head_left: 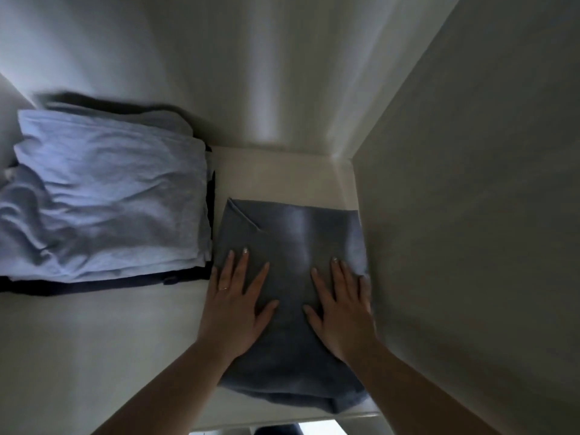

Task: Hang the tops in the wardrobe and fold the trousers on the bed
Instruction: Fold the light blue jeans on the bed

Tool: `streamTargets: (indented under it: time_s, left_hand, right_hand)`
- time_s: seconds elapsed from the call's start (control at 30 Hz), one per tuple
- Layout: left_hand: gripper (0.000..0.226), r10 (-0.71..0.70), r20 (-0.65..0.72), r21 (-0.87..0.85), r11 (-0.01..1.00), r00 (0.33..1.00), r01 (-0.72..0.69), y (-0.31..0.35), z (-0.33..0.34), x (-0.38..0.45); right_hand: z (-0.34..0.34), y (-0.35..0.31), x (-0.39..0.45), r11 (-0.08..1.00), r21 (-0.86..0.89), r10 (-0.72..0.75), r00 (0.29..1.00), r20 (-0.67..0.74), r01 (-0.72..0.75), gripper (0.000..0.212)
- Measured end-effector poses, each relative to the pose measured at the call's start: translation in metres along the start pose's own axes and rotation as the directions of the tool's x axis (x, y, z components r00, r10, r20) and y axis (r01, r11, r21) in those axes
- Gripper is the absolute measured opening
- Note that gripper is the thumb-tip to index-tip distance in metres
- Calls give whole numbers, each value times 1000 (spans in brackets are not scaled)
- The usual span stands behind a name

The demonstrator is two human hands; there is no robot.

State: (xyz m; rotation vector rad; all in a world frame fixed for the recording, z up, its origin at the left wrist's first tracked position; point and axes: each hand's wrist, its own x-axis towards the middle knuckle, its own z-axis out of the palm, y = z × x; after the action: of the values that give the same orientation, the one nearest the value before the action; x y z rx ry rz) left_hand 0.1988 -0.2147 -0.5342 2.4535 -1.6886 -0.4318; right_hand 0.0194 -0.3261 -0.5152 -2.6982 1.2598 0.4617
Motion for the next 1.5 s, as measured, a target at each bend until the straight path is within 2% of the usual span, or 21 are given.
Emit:
streamTargets:
  time_s: [0.2,0.4,0.7,0.9,1.0,1.1,1.17,1.23,1.33,1.43,1.5]
  left_hand:
    - [70,-64,-54,-54,997,996,61,0,5,46]
    - [71,-84,-84,-28,996,993,82,-8,1,107]
    - [73,-86,-75,-39,996,993,83,-14,-7,152]
    - [71,-67,-134,-43,997,989,62,-16,-7,167]
    - [74,-76,-50,-39,996,996,74,-17,-9,171]
    - [75,-38,110,-5,999,993,38,-26,-25,176]
    - [75,-11,191,-117,993,982,34,-29,-49,175]
    - [61,-95,175,-365,918,980,154,-29,-81,158]
    - [28,-218,152,-691,674,964,261,-20,-112,117]
    - [21,-284,134,-817,511,950,268,-18,-137,65]
    - [18,-340,94,-856,453,936,251,-16,-152,31]
  right_hand:
    - [0,17,57,998,26,-54,994,-94,57,68]
    - [-12,28,116,999,35,-31,986,-165,37,69]
    - [-24,36,156,998,37,-41,968,-246,52,67]
    - [-22,40,171,998,25,-46,945,-323,57,65]
    - [-20,41,174,998,21,-47,959,-280,55,67]
    - [-27,45,178,997,39,-56,992,-113,61,69]
    - [-40,46,176,995,89,-28,998,-56,33,69]
    - [-64,33,167,971,237,6,991,-133,26,59]
    - [-96,0,142,778,625,96,972,-214,61,33]
    - [-121,-42,110,637,756,93,958,-270,151,18]
    - [-132,-66,86,559,799,54,952,-301,221,15]
